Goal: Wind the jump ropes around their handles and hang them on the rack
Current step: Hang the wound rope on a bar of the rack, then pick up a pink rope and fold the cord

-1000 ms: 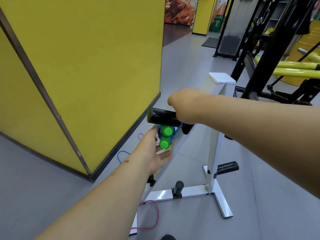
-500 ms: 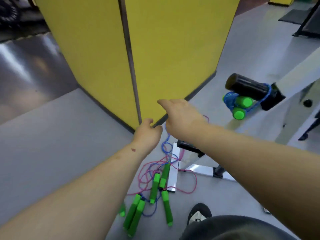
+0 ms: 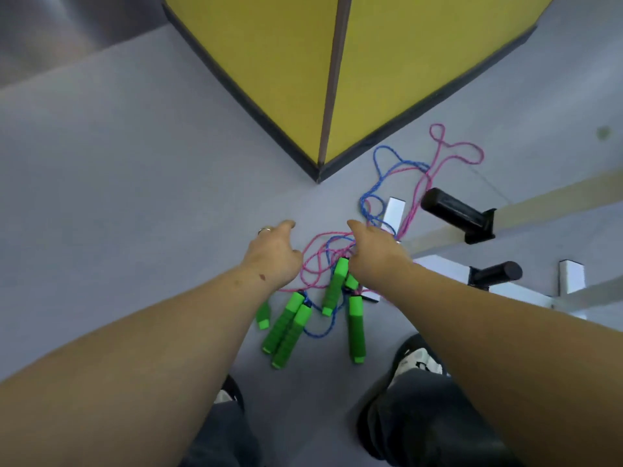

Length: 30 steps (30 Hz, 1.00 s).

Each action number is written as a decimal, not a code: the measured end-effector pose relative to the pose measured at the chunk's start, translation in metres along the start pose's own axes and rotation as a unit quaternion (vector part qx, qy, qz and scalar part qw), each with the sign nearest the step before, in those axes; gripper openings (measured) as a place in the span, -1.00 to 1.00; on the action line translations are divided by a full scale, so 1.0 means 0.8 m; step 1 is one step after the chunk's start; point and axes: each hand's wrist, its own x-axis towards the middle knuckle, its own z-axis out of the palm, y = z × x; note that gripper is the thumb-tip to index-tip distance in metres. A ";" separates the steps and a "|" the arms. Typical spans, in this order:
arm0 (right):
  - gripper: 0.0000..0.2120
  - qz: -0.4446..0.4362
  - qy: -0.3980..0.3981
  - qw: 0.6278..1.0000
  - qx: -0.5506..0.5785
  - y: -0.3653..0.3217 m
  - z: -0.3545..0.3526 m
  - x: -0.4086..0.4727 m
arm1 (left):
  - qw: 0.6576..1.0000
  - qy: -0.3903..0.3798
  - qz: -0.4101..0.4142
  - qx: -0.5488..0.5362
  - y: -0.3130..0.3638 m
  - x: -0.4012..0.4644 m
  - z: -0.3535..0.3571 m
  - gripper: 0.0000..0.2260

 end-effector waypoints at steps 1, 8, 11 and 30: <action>-0.38 0.003 -0.014 1.000 0.001 0.002 0.015 0.006 | 1.000 -0.011 -0.006 0.008 -0.012 0.008 0.011 -0.37; -0.29 0.017 -0.101 0.995 0.004 0.007 0.093 0.045 | 0.996 -0.044 -0.063 0.038 -0.089 0.052 0.064 -0.35; -0.24 0.010 -0.131 0.991 0.002 -0.001 0.122 0.059 | 0.993 -0.063 -0.082 0.052 -0.124 0.063 0.081 -0.37; -0.27 -0.046 -0.230 0.971 0.039 -0.072 0.233 0.086 | 0.995 -0.076 -0.057 0.022 -0.195 0.083 0.133 -0.66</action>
